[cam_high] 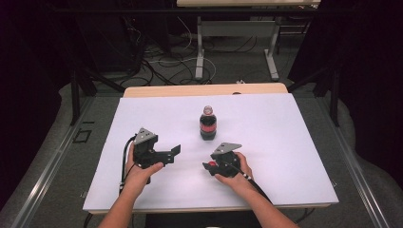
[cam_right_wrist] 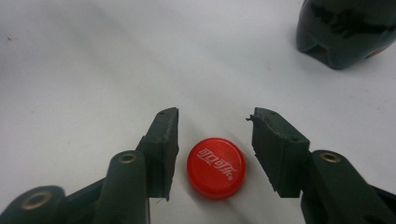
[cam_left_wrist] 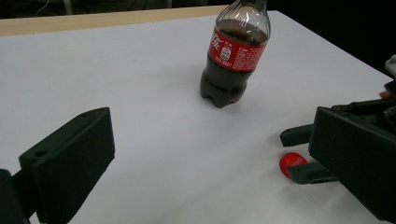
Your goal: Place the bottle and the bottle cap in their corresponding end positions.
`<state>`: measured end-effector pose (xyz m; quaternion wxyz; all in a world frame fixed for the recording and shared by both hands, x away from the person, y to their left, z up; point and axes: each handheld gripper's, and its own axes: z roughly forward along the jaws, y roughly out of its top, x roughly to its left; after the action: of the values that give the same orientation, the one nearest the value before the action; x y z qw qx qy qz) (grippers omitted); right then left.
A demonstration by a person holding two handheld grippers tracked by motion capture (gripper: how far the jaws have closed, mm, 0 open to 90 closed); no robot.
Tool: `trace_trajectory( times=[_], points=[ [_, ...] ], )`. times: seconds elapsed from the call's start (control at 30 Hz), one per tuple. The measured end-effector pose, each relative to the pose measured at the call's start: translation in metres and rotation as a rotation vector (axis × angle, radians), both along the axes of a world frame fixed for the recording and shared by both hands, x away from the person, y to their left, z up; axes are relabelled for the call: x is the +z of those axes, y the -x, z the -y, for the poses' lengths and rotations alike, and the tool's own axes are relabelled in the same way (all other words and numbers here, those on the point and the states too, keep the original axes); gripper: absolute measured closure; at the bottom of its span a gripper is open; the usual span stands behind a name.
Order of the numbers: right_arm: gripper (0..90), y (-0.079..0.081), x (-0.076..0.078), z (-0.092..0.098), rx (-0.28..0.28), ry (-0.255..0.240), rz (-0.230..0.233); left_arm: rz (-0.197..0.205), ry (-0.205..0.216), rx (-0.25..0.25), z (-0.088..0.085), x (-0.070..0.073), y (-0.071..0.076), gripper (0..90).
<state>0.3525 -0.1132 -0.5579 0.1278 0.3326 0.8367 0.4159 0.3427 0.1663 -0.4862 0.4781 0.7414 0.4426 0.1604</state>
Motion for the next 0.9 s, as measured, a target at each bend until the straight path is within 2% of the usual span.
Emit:
trace_trajectory(
  times=[0.13, 0.23, 0.27, 0.37, 0.5, 0.57, 0.7, 0.8, 0.9],
  points=[
    [41.3, -0.001, 0.012, 0.003, -0.012, -0.025, 0.028, -0.007, -0.006, 0.006, -0.001, -0.001, -0.001, 0.7],
    [35.8, -0.002, 0.025, 0.008, -0.015, -0.017, 0.034, -0.009, -0.002, 0.018, -0.002, -0.003, -0.002, 0.7],
    [34.9, -0.003, 0.029, 0.009, -0.021, -0.035, 0.047, -0.01, -0.009, 0.017, -0.003, -0.004, -0.002, 0.7],
    [33.9, -0.003, 0.041, 0.018, -0.045, -0.044, 0.057, -0.013, -0.006, 0.027, -0.004, -0.005, -0.003, 0.6],
    [31.4, -0.006, 0.052, 0.031, -0.104, -0.064, 0.052, -0.029, -0.014, 0.027, -0.008, -0.006, -0.005, 0.6],
    [30.8, -0.009, 0.056, 0.04, -0.126, -0.063, 0.046, -0.031, -0.006, 0.04, -0.009, -0.007, -0.005, 0.6],
    [22.4, -0.013, 0.061, 0.059, -0.182, -0.056, 0.015, -0.036, -0.007, 0.056, -0.013, -0.008, -0.007, 0.6],
    [14.8, -0.016, 0.062, 0.074, -0.225, -0.063, 0.013, -0.04, -0.004, 0.068, -0.016, -0.009, -0.008, 0.6],
    [13.0, -0.019, 0.061, 0.091, -0.263, -0.052, 0.023, -0.04, -0.002, 0.081, -0.019, -0.01, -0.009, 0.7]
  ],
)
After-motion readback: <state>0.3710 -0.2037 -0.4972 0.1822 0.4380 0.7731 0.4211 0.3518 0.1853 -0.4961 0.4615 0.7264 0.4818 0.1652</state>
